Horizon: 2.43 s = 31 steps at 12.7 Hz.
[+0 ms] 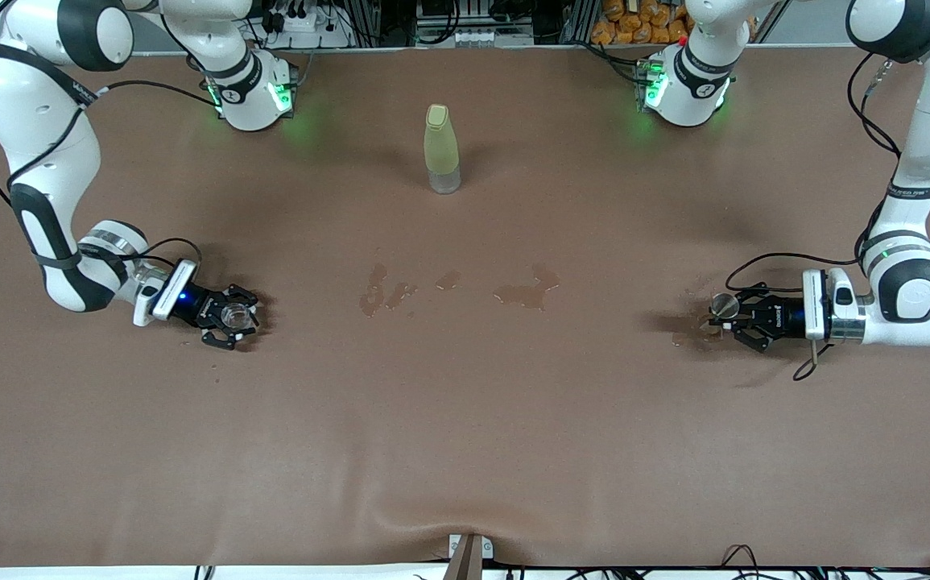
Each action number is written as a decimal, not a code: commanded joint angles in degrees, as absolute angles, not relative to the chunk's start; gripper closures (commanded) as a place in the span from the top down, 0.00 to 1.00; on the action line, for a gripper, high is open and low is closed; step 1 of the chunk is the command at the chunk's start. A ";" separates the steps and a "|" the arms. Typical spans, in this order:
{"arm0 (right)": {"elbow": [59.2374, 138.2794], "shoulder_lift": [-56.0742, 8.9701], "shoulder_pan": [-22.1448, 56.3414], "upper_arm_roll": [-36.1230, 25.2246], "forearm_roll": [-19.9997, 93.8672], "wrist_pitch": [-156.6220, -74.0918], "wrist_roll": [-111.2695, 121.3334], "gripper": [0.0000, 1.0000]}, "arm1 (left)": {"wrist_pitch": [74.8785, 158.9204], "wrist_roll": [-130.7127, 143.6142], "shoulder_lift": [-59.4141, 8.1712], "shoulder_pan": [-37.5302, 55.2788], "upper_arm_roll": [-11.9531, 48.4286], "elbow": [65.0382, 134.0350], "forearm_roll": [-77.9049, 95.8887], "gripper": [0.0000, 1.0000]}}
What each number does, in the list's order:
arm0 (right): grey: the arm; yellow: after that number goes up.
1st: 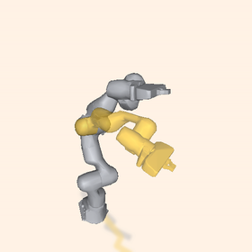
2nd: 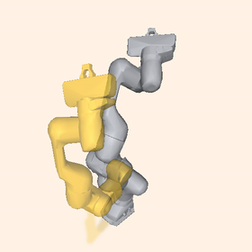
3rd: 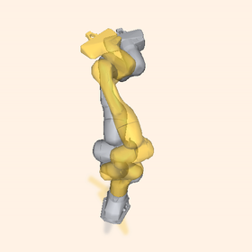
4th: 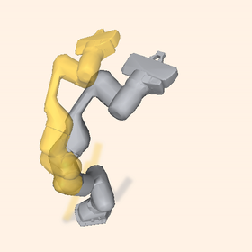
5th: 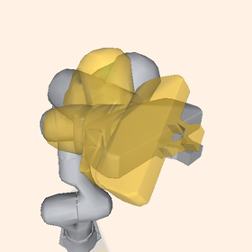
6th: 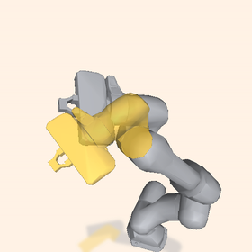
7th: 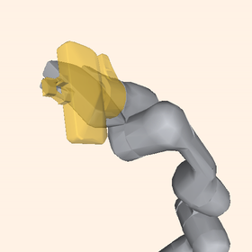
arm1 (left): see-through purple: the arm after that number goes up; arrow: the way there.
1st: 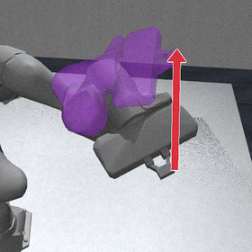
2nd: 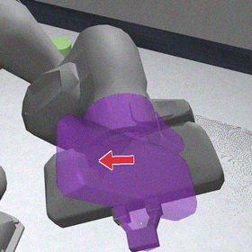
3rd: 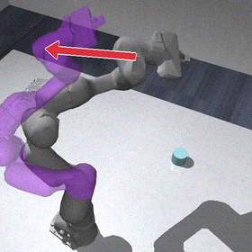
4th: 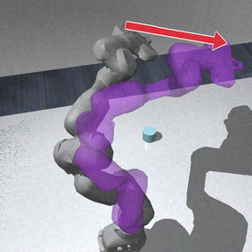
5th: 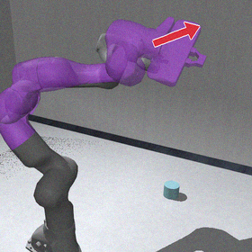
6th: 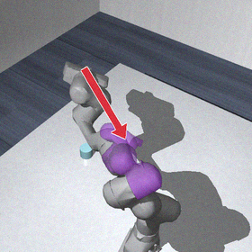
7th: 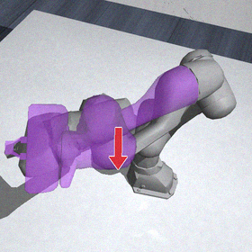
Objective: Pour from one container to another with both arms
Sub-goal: 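Lift the jigger with the left gripper while the right gripper brings the beaker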
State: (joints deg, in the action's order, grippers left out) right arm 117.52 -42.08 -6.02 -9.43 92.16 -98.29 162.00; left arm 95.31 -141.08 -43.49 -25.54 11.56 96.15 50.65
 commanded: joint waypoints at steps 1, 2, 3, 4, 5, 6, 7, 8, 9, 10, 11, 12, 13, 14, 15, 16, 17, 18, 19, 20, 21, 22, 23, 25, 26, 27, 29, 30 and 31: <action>119.62 -38.69 -5.19 -9.49 93.17 -95.28 173.17 0.00 | 94.83 -139.31 -42.45 -25.75 14.49 95.71 52.82 0.00; 119.62 -37.02 -4.84 -9.49 92.03 -94.32 170.36 0.00 | 94.83 -138.35 -42.45 -25.58 15.37 95.45 53.69 0.00; 119.71 -34.83 -4.75 -9.49 90.72 -93.61 166.94 0.00 | 95.01 -137.38 -42.45 -25.40 16.60 94.84 54.22 0.00; 119.62 -33.06 -4.40 -9.41 89.31 -92.47 163.42 0.00 | 95.53 -136.42 -42.45 -25.31 18.09 94.49 54.49 0.00; 119.71 -31.65 -3.96 -9.49 88.86 -90.89 160.34 0.00 | 96.76 -135.80 -42.45 -25.31 19.67 94.48 55.28 0.00; 119.71 -30.51 -3.78 -9.49 88.60 -89.57 158.14 0.00 | 97.99 -135.70 -42.54 -25.23 21.08 94.48 55.89 0.00; 119.71 -29.37 -3.69 -9.49 87.81 -88.69 156.55 0.00 | 99.22 -135.70 -42.54 -24.44 22.05 94.48 56.16 0.00; 119.71 -28.31 -3.34 -9.49 87.28 -87.81 154.45 0.00 | 100.10 -135.70 -42.54 -23.91 22.76 94.57 56.77 0.00; 119.71 -26.91 -2.99 -9.58 86.06 -86.76 152.25 0.00 | 101.33 -135.70 -42.54 -22.95 23.63 94.74 57.91 0.00; 119.71 -25.07 -2.73 -9.67 84.65 -86.57 149.79 0.00 | 102.82 -135.70 -42.54 -21.63 23.99 95.01 59.22 0.00; 119.71 -22.87 -2.72 -9.67 83.33 -86.31 146.89 0.00 | 104.22 -135.70 -42.54 -19.79 23.99 95.27 61.15 0.00; 119.79 -20.94 -2.72 -9.67 82.45 -85.44 144.34 0.00 | 105.46 -135.88 -42.54 -17.95 23.99 95.97 63.87 0.00; 119.79 -19.26 -2.64 -9.67 82.35 -83.52 141.53 0.00 | 107.47 -136.14 -42.54 -15.93 23.99 97.11 67.03 0.00; 119.79 -17.94 -2.55 -9.67 82.35 -81.32 138.37 0.00 | 108.80 -136.66 -42.54 -13.65 23.99 97.64 69.24 0.00; 119.79 -16.45 -2.29 -9.75 82.35 -79.99 135.47 0.00 | 110.55 -136.76 -42.54 -11.45 23.99 97.82 71.08 0.00; 119.88 -14.96 -2.20 -9.76 82.27 -79.89 133.44 0.00 | 113.35 -136.84 -42.63 -8.90 23.99 98.00 73.37 0.00; 120.06 -13.81 -2.11 -9.76 82.27 -79.89 131.68 0.00 | 115.81 -137.19 -42.80 -6.27 23.99 98.00 75.56 0.00; 120.32 -12.93 -1.41 -9.76 82.27 -79.81 130.09 0.00 | 118.28 -137.98 -42.98 -3.63 23.99 97.82 78.28 0.00; 120.50 -12.66 -1.06 -9.76 82.27 -79.80 129.56 0.00 | 120.65 -139.12 -43.15 -1.08 23.99 97.65 81.36 0.00; 120.67 -12.31 -0.53 -9.76 82.27 -79.80 129.55 0.00 | 122.94 -140.09 -43.24 1.73 23.91 97.39 84.26 0.00; 121.02 -12.30 0.26 -9.76 82.27 -79.72 129.55 0.00 | 125.05 -141.14 -43.50 4.11 23.91 97.03 86.90 0.00; 121.03 -12.30 1.39 -9.76 82.27 -79.89 129.55 0.00 | 126.37 -141.85 -43.94 6.65 23.91 96.94 89.45 0.00; 121.03 -12.30 2.10 -9.76 82.27 -80.15 129.38 0.00 | 127.08 -142.46 -44.29 9.12 23.65 96.94 91.65 0.00; 121.64 -12.30 3.68 -9.76 82.44 -80.77 129.29 0.00 | 130.24 -143.08 -44.65 13.69 23.47 96.51 95.26 0.00; 121.73 -12.30 4.39 -9.67 82.53 -81.29 129.20 0.00 | 131.47 -143.09 -45.43 15.89 23.38 95.29 96.75 0.00; 122.34 -12.30 5.35 -9.67 83.05 -82.08 129.20 0.00 | 132.70 -143.09 -46.57 18.34 23.12 93.36 97.55 0.00; 123.22 -12.22 7.46 -9.58 84.19 -84.63 129.29 0.00 | 135.08 -143.17 -48.24 22.22 23.03 90.45 101.14 0.00; 124.01 -12.22 8.69 -9.58 85.68 -85.51 129.29 0.00 | 135.70 -143.17 -48.69 23.28 23.03 89.48 102.47 0.00; 125.23 -12.22 10.35 -9.58 87.87 -86.30 129.72 0.00 | 136.49 -143.35 -49.39 24.86 22.51 88.17 103.79 0.00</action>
State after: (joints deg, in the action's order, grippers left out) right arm 122.26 -14.05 7.58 -9.24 84.74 -84.43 130.43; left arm 135.04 -142.15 -47.37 22.37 23.53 91.91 100.81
